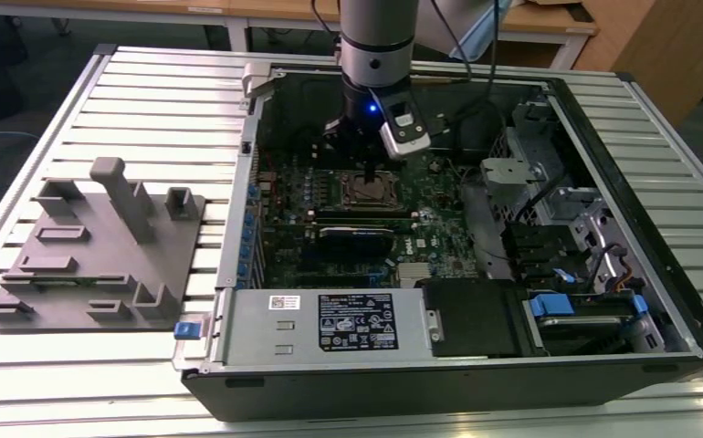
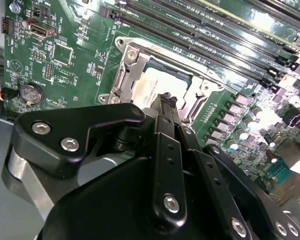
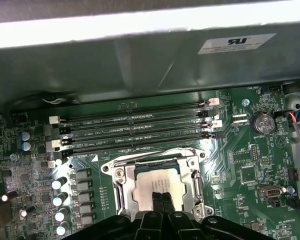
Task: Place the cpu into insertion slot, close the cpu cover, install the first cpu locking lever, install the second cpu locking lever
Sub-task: 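Install the first cpu locking lever, then install the second cpu locking lever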
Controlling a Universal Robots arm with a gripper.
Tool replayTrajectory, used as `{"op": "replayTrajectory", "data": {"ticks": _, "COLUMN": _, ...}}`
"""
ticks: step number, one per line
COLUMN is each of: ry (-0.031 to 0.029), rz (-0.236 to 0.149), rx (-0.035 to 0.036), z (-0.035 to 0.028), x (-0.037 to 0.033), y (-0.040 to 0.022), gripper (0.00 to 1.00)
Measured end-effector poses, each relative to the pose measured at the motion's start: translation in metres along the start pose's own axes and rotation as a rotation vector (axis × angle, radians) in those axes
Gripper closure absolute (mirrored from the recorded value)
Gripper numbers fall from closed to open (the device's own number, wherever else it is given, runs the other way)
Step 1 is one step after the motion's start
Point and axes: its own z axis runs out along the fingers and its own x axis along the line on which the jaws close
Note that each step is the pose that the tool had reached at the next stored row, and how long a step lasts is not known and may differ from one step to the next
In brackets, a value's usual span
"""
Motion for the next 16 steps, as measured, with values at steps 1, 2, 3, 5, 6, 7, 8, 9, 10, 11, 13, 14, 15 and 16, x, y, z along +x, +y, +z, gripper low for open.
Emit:
{"op": "replayTrajectory", "data": {"ticks": 1, "ry": -0.0001, "rz": 0.0, "rx": -0.0001, "z": -0.0002, "x": 0.0, "y": 0.0, "gripper": 0.9}}
{"op": "replayTrajectory", "data": {"ticks": 2, "ry": -0.0001, "rz": 0.0, "rx": -0.0002, "z": -0.0002, "x": 0.0, "y": 0.0, "gripper": 0.9}}
{"op": "replayTrajectory", "data": {"ticks": 3, "ry": -0.0002, "rz": 0.0, "rx": -0.0004, "z": -0.0002, "x": -0.0001, "y": 0.0001, "gripper": 0.9}}
{"op": "replayTrajectory", "data": {"ticks": 5, "ry": 0.0, "rz": 0.0, "rx": -0.0001, "z": -0.0033, "x": -0.0003, "y": 0.0001, "gripper": 0.9}}
{"op": "replayTrajectory", "data": {"ticks": 6, "ry": 0.0, "rz": 0.0, "rx": -0.0001, "z": -0.0034, "x": -0.0003, "y": 0.0002, "gripper": 0.9}}
{"op": "replayTrajectory", "data": {"ticks": 7, "ry": 0.0, "rz": 0.0, "rx": 0.0, "z": -0.0034, "x": -0.0003, "y": 0.0001, "gripper": 0.9}}
{"op": "replayTrajectory", "data": {"ticks": 8, "ry": 0.0, "rz": 0.0, "rx": 0.0001, "z": -0.0037, "x": -0.0003, "y": 0.0001, "gripper": 0.9}}
{"op": "replayTrajectory", "data": {"ticks": 9, "ry": 0.0001, "rz": 0.0, "rx": 0.0003, "z": -0.004, "x": -0.0003, "y": 0.0001, "gripper": 0.9}}
{"op": "replayTrajectory", "data": {"ticks": 10, "ry": 0.0002, "rz": 0.0, "rx": 0.0003, "z": -0.0043, "x": -0.0003, "y": 0.0001, "gripper": 0.9}}
{"op": "replayTrajectory", "data": {"ticks": 11, "ry": -0.0001, "rz": 0.0, "rx": -0.0001, "z": -0.0045, "x": -0.0003, "y": 0.0002, "gripper": 0.9}}
{"op": "replayTrajectory", "data": {"ticks": 13, "ry": 0.0, "rz": 0.0, "rx": -0.0001, "z": -0.0049, "x": -0.0004, "y": 0.0002, "gripper": 0.9}}
{"op": "replayTrajectory", "data": {"ticks": 14, "ry": 0.0, "rz": 0.0, "rx": 0.0, "z": -0.0049, "x": -0.0004, "y": 0.0002, "gripper": 0.9}}
{"op": "replayTrajectory", "data": {"ticks": 15, "ry": 0.0, "rz": 0.0, "rx": 0.0, "z": -0.005, "x": -0.0004, "y": 0.0002, "gripper": 0.9}}
{"op": "replayTrajectory", "data": {"ticks": 16, "ry": 0.0, "rz": 0.0, "rx": 0.0001, "z": -0.0052, "x": -0.0004, "y": 0.0002, "gripper": 0.9}}
